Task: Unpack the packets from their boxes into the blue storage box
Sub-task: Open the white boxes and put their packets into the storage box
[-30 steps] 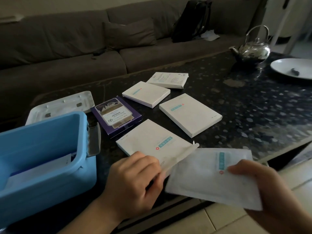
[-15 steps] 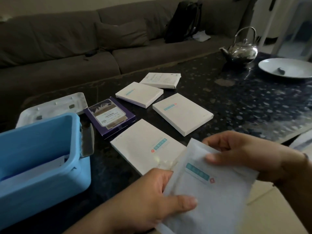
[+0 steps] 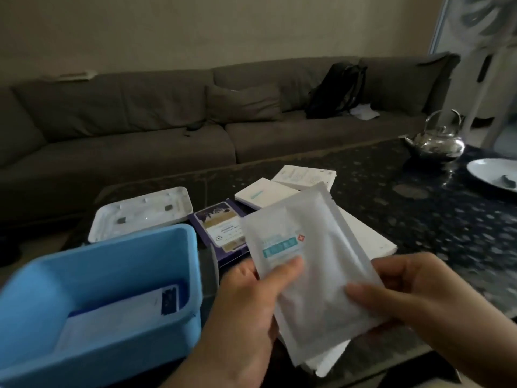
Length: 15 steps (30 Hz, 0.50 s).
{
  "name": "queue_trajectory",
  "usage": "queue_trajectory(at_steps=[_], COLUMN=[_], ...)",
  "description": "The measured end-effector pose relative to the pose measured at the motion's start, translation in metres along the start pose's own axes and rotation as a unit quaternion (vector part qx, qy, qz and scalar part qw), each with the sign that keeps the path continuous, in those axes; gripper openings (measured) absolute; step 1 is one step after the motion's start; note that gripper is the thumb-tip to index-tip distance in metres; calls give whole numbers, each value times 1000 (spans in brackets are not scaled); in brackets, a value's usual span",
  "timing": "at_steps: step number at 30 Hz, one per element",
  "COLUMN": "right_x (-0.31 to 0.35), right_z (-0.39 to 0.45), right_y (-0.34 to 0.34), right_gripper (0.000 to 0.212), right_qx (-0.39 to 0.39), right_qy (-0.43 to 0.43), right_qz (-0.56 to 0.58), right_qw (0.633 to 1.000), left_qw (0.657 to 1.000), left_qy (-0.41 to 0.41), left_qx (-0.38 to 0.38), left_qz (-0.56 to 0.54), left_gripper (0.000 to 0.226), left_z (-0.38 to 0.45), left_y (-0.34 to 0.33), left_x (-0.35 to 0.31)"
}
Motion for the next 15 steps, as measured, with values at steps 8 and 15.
queue_trajectory(at_steps=[8, 15], right_x=[60, 91], right_z=[16, 34], right_y=[-22, -69], right_gripper=[22, 37], right_qx=[-62, -36], right_qy=[50, 79], right_qz=[148, 156], right_qw=[986, 984], left_qw=[978, 967], left_qy=[-173, -237], left_qx=[37, -51], left_qz=[109, 79], left_gripper=[40, 33], left_z=[6, 7], left_y=[59, 91], left_x=[-91, -111])
Point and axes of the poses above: each hand's wrist, its own z-axis towards the middle knuckle, its own y-axis out of the back of the hand, x = y × z, the point moved 3 cm from there along z, towards the middle knuckle, and after that the axes turned 9 degrees about -y, right-handed, at the moved point
